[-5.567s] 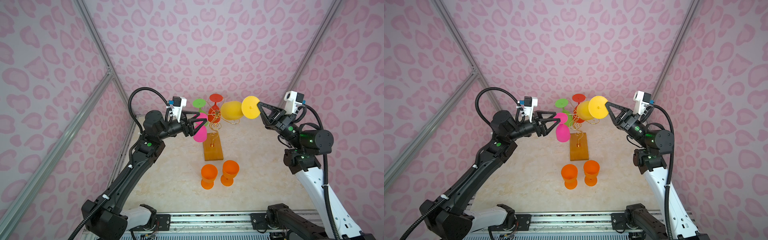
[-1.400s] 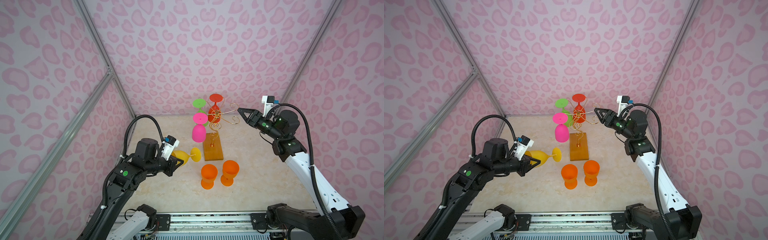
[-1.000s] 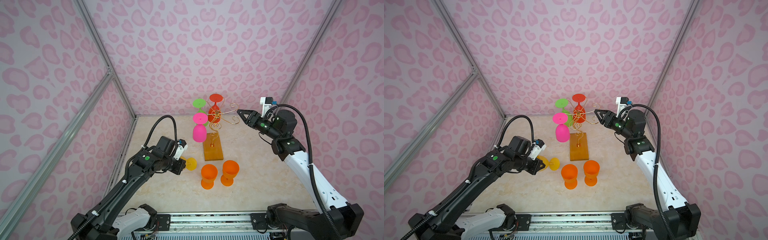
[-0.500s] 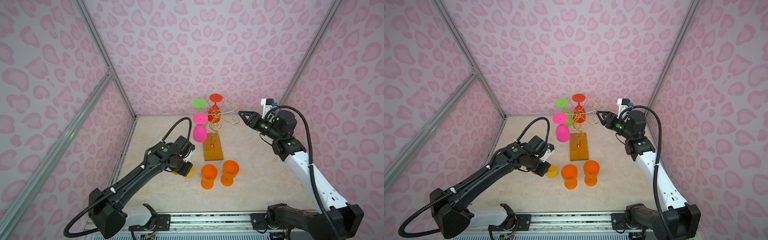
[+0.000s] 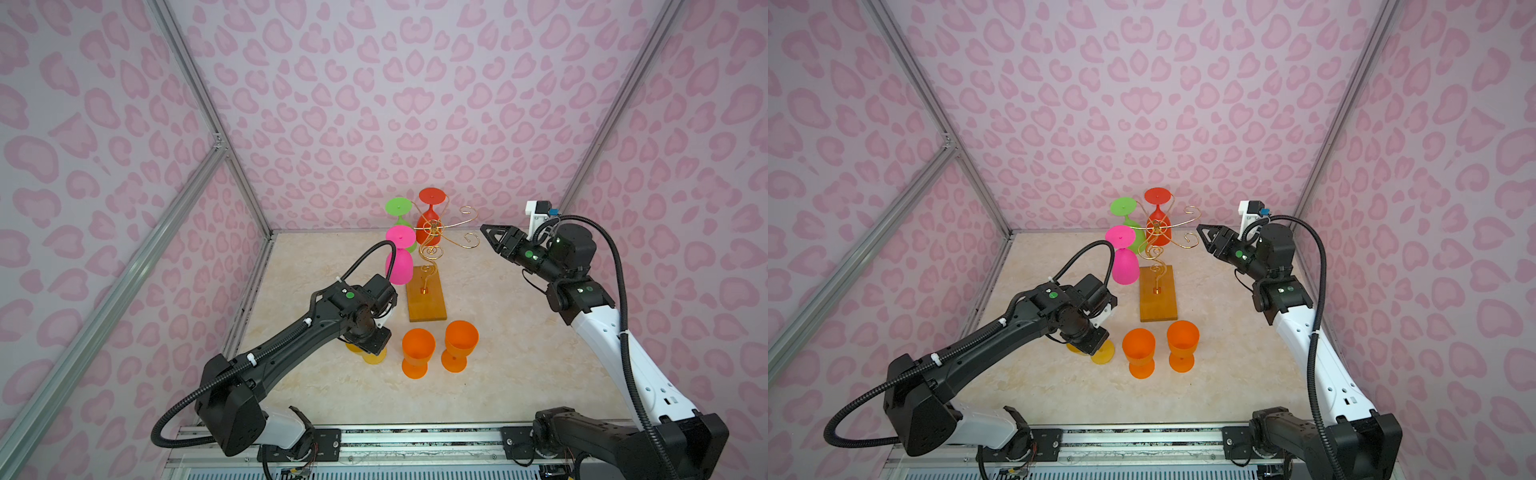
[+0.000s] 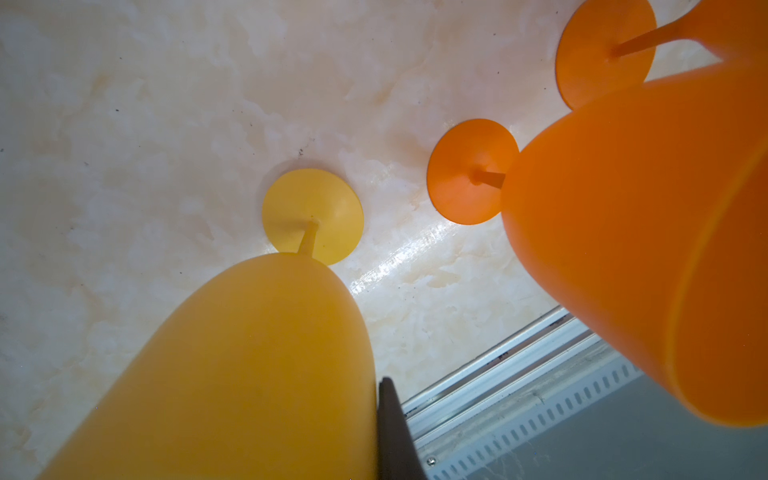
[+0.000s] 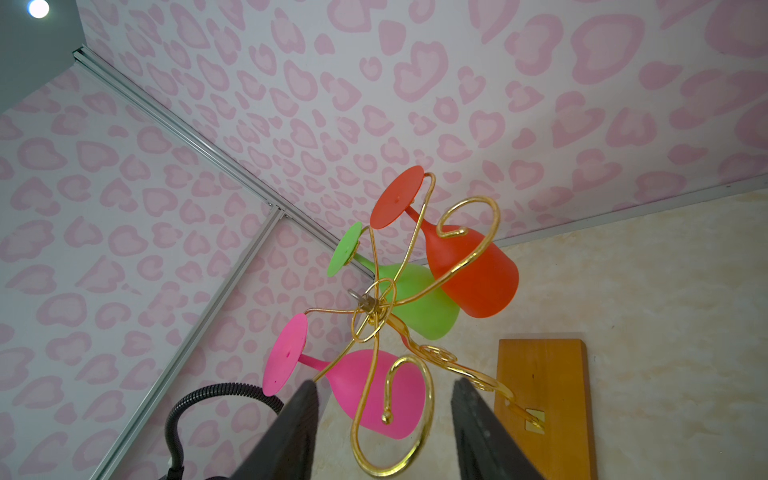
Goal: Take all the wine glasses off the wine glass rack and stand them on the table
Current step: 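Lower the yellow glass upright beside the orange glasses with the left gripper, then release the yellow glass and raise the left gripper toward the pink glass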
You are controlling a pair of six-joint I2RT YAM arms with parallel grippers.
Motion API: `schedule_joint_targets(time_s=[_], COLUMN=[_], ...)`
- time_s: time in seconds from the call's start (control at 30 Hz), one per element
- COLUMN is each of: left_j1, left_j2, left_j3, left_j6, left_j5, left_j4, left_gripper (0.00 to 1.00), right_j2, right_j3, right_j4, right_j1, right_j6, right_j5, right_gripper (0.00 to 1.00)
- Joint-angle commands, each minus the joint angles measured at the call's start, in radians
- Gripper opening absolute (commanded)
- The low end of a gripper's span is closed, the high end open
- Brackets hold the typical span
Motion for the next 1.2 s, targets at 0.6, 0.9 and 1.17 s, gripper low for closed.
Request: schedule_joint_targets(time_s=[0.6,0.9,1.17], left_j1=[-0.024,-0.026,-0.009], left_j2=[-0.002,-0.106,-0.229], left_j3=[0.099,0.26,0.371], left_j6=[-0.035,-0.034,-0.064], left_j5=[-0.004,-0.006,0.02], left_j4=[-0.073,-0.133,0.01], left_gripper=[0.43,0.57,0.59], right_j2=[0.002,0.003,0.0], right_j3=[-0.029,-0.035,-0.043], right_j4=[0.029,0.036,0.044], right_j1=[-0.023,-0.026,-0.027], right_j6=[0.015,0.021,0.028], right_j5=[-0.006,-0.007,-0.009], right_gripper=[0.52,0.52,0.52])
